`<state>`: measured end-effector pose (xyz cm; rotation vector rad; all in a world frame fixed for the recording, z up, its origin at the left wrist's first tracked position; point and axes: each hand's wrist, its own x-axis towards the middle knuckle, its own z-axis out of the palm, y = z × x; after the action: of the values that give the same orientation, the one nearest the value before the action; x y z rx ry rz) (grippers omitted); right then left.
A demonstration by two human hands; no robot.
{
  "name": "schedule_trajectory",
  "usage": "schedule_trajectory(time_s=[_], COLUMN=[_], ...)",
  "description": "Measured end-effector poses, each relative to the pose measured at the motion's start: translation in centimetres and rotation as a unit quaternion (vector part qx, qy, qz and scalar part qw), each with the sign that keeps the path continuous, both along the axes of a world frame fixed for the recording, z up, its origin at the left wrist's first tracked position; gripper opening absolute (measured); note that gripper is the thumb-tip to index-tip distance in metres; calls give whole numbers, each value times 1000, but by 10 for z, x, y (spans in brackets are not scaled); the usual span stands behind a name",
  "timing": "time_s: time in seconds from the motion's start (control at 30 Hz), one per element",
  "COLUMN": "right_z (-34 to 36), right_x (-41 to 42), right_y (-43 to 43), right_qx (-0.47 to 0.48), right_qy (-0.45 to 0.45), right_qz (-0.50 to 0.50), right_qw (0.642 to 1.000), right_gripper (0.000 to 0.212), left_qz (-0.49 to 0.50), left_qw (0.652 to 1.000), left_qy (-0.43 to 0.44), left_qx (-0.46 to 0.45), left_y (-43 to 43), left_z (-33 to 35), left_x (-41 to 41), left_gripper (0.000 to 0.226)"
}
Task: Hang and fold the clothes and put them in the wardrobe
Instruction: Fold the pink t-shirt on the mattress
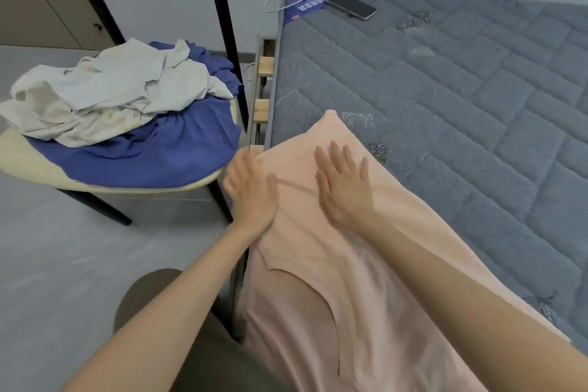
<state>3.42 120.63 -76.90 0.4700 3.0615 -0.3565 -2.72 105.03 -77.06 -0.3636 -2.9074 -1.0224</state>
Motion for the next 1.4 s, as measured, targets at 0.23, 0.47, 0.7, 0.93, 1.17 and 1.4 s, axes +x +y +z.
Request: schedule_trajectory(time_s=[0.23,0.47,0.7,0.93,1.17,1.4], right_z=[-9,26,66,55,55,54], right_x=[66,101,149,197,207,215], right_y=[46,57,9,-47,-49,-46], right_qx=[34,-30,-225,-62,-139,-179], right_qy=[-62,7,-2,-285,-212,-243], right_qz=[-100,-128,-24,135,132,126], right_qw=[992,991,974,947,958,945], right_gripper=[50,39,9,74,14,20], left_qz=[-267,-381,-461,-444,-451,-446], left_qw=[927,885,861,821,792,815], left_qy=[-119,-88,7,102,62,-44], left_qx=[-235,-251,-213,-344,-408,-368], left_y=[-5,-12,-28,-43,-36,-45], left_z=[-15,11,34,38,50,54], left_x=[34,58,97,104,100,103], left_gripper=[62,78,51,29,28,23])
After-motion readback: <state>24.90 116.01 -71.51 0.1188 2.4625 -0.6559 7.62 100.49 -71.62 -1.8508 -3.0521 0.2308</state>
